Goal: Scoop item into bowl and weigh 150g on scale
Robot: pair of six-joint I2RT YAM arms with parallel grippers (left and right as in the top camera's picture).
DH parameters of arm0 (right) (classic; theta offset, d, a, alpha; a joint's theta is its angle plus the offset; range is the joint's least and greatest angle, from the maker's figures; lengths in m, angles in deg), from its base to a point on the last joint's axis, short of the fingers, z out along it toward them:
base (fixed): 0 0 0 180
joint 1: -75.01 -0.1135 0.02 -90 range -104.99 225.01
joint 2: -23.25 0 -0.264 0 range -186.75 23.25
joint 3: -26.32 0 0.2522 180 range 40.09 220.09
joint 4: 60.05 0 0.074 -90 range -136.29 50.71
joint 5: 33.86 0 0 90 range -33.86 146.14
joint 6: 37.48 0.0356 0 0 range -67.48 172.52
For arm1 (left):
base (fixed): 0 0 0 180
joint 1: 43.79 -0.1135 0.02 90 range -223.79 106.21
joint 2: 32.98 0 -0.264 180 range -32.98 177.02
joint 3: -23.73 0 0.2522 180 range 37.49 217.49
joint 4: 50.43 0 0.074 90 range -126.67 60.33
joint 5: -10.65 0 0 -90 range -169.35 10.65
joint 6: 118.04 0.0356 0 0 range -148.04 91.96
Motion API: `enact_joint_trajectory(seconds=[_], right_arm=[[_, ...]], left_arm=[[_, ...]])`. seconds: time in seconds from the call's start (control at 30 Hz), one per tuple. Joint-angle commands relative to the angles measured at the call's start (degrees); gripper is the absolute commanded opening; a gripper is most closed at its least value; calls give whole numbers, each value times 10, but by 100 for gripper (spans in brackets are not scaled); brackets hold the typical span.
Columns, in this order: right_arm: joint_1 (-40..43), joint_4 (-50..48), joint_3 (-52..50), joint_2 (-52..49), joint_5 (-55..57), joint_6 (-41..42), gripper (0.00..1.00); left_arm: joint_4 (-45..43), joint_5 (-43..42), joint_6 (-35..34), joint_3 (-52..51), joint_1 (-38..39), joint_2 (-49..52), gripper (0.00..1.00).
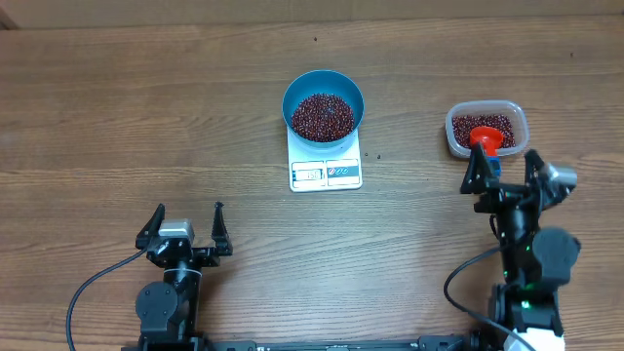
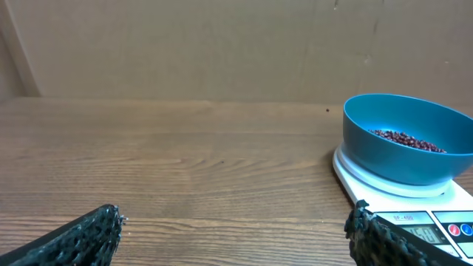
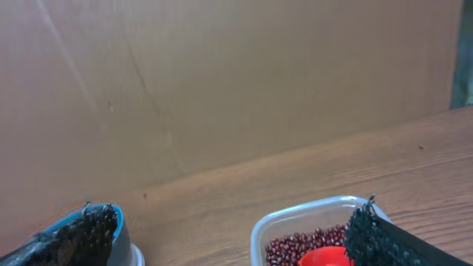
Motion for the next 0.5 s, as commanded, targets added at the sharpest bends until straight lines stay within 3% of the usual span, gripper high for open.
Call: enact_joint_trajectory(seconds=[0.0,0.27,0.47], right_arm=[[0,-21,-49,38,35,47,100],[0,-41,-118,89,38,49,100],[0,-4,-121,116,42,49,100]], left_arm=[[1,6,13,-2,-2,-6,100],[0,6,13,-2,-2,-6,99],[1,6,13,-2,-2,-6,100]])
